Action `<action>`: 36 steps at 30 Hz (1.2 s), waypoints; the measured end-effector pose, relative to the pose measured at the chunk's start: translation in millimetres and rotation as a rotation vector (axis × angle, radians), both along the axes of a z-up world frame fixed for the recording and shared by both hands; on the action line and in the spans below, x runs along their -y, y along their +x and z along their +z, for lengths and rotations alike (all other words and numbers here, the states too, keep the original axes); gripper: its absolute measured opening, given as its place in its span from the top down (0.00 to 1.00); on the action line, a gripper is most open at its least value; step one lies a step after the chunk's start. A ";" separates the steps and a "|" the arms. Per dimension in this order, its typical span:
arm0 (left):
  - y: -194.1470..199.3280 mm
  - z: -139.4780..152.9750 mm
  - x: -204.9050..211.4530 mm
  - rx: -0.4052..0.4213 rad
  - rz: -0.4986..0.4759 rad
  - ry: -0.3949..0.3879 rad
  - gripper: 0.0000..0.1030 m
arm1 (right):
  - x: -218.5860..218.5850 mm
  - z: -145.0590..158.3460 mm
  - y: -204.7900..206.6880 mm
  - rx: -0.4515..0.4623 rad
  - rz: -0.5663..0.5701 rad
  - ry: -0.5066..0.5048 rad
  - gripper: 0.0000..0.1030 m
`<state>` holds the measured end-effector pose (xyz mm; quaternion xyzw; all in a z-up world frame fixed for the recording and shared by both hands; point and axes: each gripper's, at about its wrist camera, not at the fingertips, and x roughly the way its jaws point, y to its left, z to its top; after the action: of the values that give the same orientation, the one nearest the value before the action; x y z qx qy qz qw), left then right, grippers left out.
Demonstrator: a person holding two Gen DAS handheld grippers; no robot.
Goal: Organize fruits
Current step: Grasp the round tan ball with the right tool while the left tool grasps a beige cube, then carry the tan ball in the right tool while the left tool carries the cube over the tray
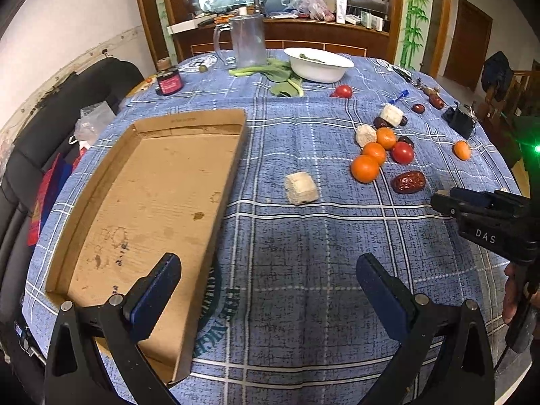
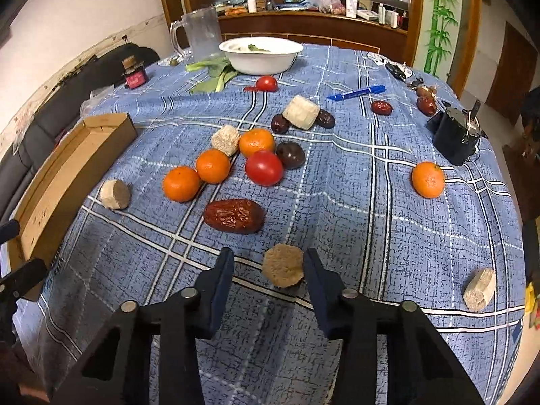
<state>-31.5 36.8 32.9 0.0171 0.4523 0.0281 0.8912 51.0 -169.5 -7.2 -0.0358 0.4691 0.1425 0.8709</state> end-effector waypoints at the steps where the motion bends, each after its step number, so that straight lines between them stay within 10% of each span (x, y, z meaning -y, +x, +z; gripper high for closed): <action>1: 2.5 -1.3 2.1 -0.009 -0.009 -0.007 0.00 | 0.4 -0.9 0.6 0.002 0.002 -0.019 0.69; 23: 95.7 -33.6 7.2 -0.182 -0.031 -0.237 0.01 | 20.9 -2.4 -10.0 -0.030 0.017 0.019 0.72; 32: 109.3 -46.2 5.9 -0.210 -0.046 -0.260 0.38 | 15.6 -11.0 -6.7 -0.053 0.010 0.000 0.72; 36: 108.9 -45.2 0.8 -0.195 -0.046 -0.239 0.75 | 14.0 -10.2 -7.9 -0.043 0.000 -0.007 0.73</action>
<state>77.3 36.0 -12.3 -0.0764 0.5362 -0.0481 0.8392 43.0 -183.4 -17.4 -0.0358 0.4881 0.1415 0.8605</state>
